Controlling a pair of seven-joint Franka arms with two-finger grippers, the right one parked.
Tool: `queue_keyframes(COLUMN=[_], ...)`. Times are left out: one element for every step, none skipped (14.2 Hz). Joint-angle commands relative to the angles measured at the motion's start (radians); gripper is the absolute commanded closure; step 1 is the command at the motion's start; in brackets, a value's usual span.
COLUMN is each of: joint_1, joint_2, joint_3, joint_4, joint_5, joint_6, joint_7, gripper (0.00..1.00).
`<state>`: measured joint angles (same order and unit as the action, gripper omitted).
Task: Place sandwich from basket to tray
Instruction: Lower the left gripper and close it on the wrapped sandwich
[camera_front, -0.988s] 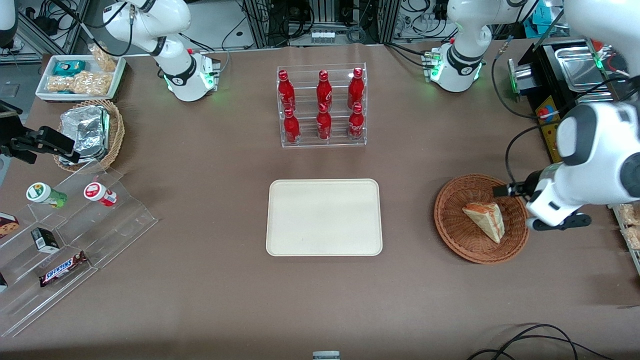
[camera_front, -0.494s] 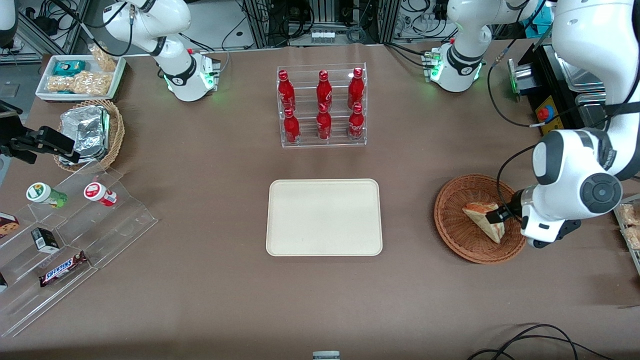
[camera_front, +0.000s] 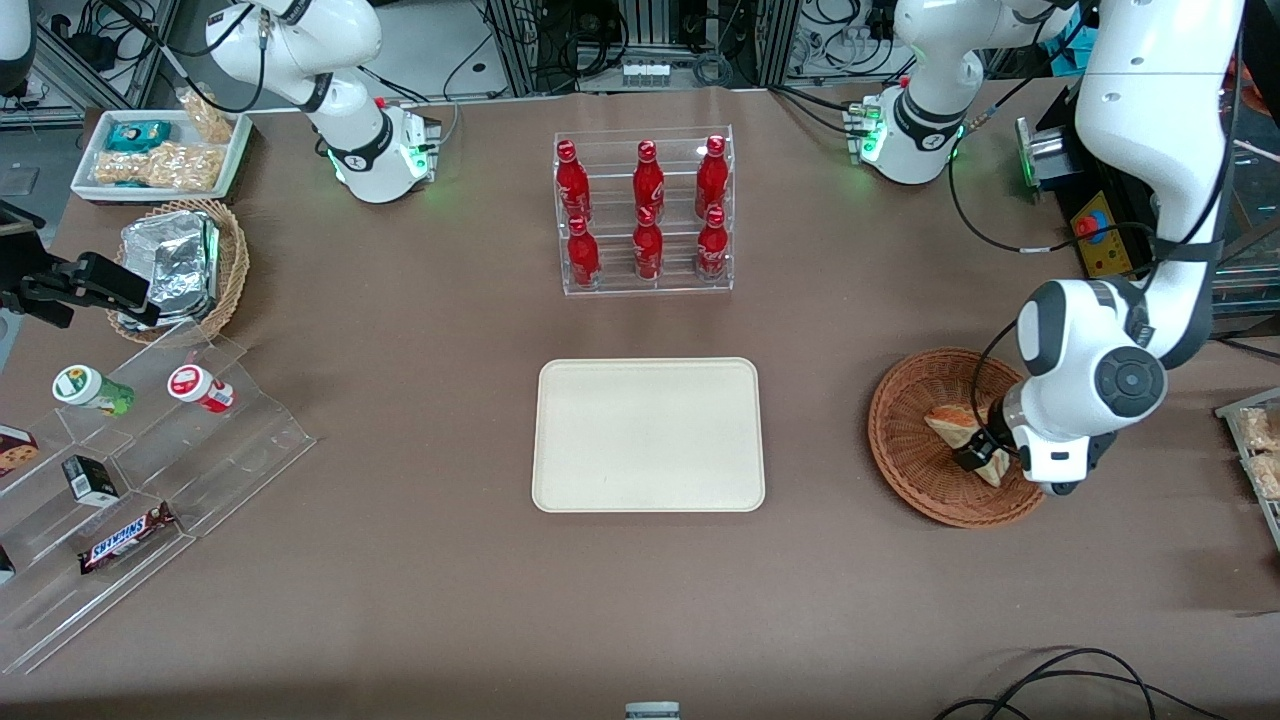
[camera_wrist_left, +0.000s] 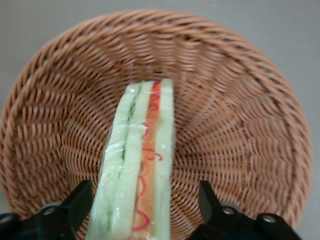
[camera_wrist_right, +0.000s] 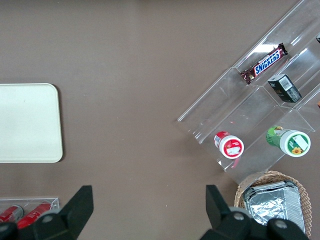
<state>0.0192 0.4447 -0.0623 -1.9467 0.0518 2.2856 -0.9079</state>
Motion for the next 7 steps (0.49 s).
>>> queue_keyframes(joint_1=[0.004,0.004,0.002,-0.004,-0.01,-0.019,-0.05], joint_2=[-0.017,-0.023,-0.026,-0.029,-0.037,-0.038,-0.04], joint_3=[-0.002,-0.002,-0.002,-0.002,-0.007,-0.013,-0.024], joint_4=[-0.005,0.012,0.046,0.09,0.136,0.172,0.195], joint_5=[0.01,0.01,0.01,0.014,0.014,0.011,0.011], joint_6=[0.006,-0.038,-0.107,-0.195,-0.293,-0.364,-0.388], joint_7=[-0.04,-0.031,-0.031,-0.028,-0.022,-0.011,-0.005], gripper=[0.99,1.0,1.0,1.0,1.0,1.0,1.0])
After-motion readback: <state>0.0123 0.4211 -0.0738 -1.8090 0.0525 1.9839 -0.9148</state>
